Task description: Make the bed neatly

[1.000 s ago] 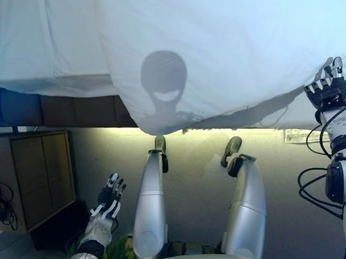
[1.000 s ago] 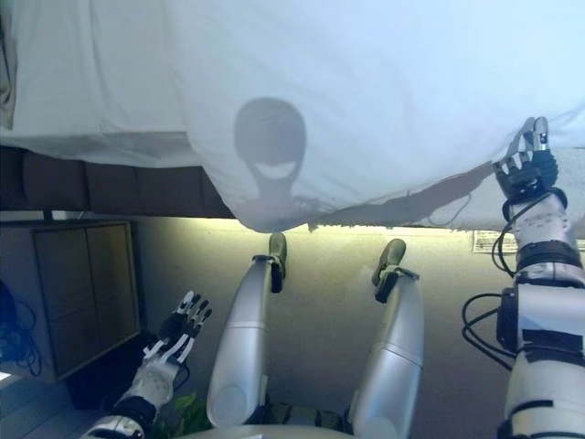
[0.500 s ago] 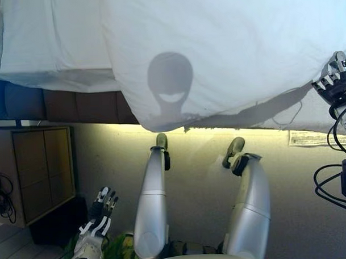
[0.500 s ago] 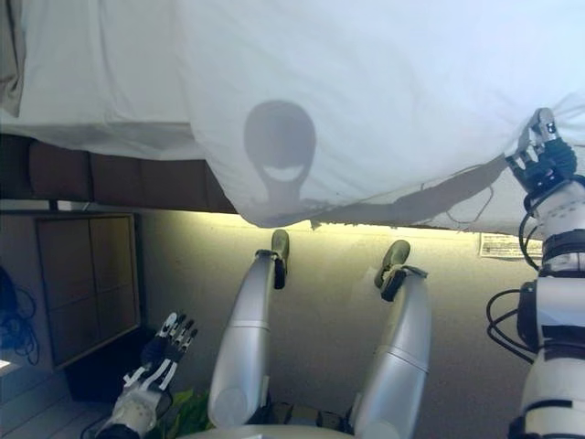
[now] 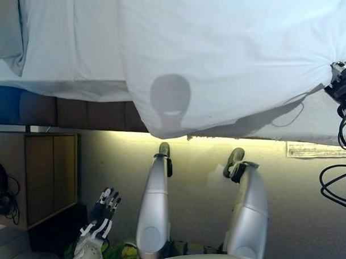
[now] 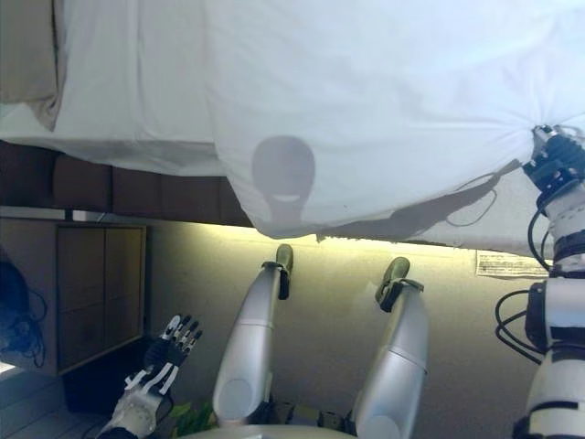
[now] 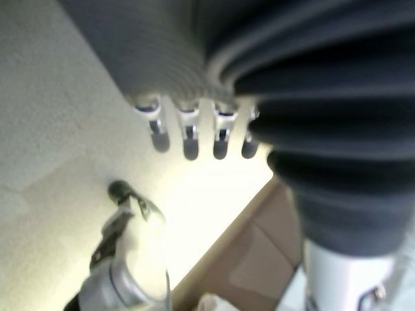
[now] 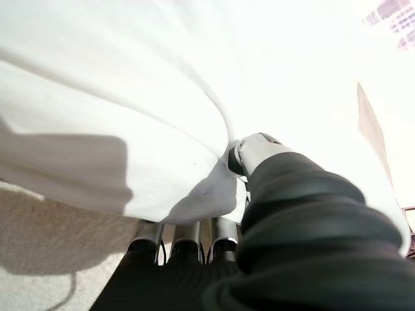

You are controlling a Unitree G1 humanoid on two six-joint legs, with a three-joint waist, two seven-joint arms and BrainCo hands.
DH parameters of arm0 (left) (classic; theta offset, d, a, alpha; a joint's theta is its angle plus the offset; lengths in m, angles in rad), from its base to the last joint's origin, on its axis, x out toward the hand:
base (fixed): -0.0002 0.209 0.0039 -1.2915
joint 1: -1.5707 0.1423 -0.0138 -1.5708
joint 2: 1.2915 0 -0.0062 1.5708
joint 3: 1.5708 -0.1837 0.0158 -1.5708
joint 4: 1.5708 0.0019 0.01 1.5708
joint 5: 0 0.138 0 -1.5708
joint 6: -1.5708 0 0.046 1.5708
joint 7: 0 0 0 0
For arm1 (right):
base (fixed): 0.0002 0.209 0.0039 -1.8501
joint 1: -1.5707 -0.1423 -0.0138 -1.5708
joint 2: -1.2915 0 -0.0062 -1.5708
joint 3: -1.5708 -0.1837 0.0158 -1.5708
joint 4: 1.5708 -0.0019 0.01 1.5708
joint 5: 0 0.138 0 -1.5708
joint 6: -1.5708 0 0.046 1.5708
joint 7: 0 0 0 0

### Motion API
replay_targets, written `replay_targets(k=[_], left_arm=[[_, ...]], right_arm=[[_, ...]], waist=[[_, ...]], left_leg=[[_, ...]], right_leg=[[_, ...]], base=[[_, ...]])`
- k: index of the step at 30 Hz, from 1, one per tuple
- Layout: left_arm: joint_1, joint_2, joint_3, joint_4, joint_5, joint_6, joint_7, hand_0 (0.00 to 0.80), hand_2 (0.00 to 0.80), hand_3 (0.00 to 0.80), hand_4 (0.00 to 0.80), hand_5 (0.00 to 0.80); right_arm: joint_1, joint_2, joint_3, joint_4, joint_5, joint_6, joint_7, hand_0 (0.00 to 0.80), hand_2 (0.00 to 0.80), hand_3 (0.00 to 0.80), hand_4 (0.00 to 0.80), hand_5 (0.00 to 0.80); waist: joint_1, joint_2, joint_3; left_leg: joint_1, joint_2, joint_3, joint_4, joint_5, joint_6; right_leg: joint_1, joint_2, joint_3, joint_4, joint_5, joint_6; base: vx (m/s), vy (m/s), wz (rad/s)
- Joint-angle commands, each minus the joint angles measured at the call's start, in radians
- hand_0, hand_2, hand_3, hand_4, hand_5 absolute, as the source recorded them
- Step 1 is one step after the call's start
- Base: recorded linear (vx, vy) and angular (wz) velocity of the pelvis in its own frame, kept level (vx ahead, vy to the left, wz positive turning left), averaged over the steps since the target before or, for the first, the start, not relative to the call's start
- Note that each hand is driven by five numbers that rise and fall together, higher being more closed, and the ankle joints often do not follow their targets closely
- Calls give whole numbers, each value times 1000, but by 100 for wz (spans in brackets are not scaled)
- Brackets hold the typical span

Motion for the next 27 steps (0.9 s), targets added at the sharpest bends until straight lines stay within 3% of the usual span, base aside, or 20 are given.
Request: replay_targets(k=[1, 8, 11, 17, 22, 27], left_arm=[[60, 42, -32, 4, 32, -27, -14, 0, 0, 0, 0, 0], [32, 44, -66, 1, 61, -25, 23, 0, 0, 0, 0, 0], [9, 49, -71, 0, 66, -40, 39, 0, 0, 0, 0, 0], [-69, 90, -76, -92, 33, -80, 94, 0, 0, 0, 0, 0], [-172, 108, -110, -159, 73, -62, 181, 0, 0, 0, 0, 0], [-247, 71, -150, -161, 100, -28, 218, 0, 0, 0, 0, 0]], right_arm=[[-19, -26, -32, -28, -10, -41, 37, 800, 800, 800, 800, 800], [23, -9, -23, -27, -52, 0, 55, 800, 800, 800, 800, 800], [46, 12, -14, -29, -68, 11, 91, 800, 800, 800, 800, 800], [97, 80, 1, -74, -59, 9, 121, 800, 800, 800, 800, 800], [123, 149, 26, -112, -57, 27, 112, 800, 800, 800, 800, 800], [132, 181, 47, -129, -62, 80, 105, 800, 800, 800, 800, 800]], waist=[[4, -17, -18], [1, -46, -72], [-6, -61, -91], [-20, -87, -125], [-44, -105, -179], [-65, -123, -251]], left_leg=[[86, 44, 13, -87, 53, -9], [234, 49, 51, -225, 87, -25], [282, 47, 68, -273, 126, -22], [398, 54, 85, -369, 155, -27], [510, 68, 98, -478, 186, -35], [623, 66, 118, -590, 224, -40]], right_leg=[[109, -26, 5, -85, 29, 45], [259, -29, -27, -248, 74, 73], [315, -28, -42, -319, 119, 72], [435, -14, -57, -436, 156, 89], [557, 21, -52, -546, 175, 89], [683, 43, -66, -655, 200, 95]], base=[[29, 61, -3], [16, 71, -1], [-9, 74, -2], [25, 25, -2], [41, 21, -2], [117, 46, -4]])
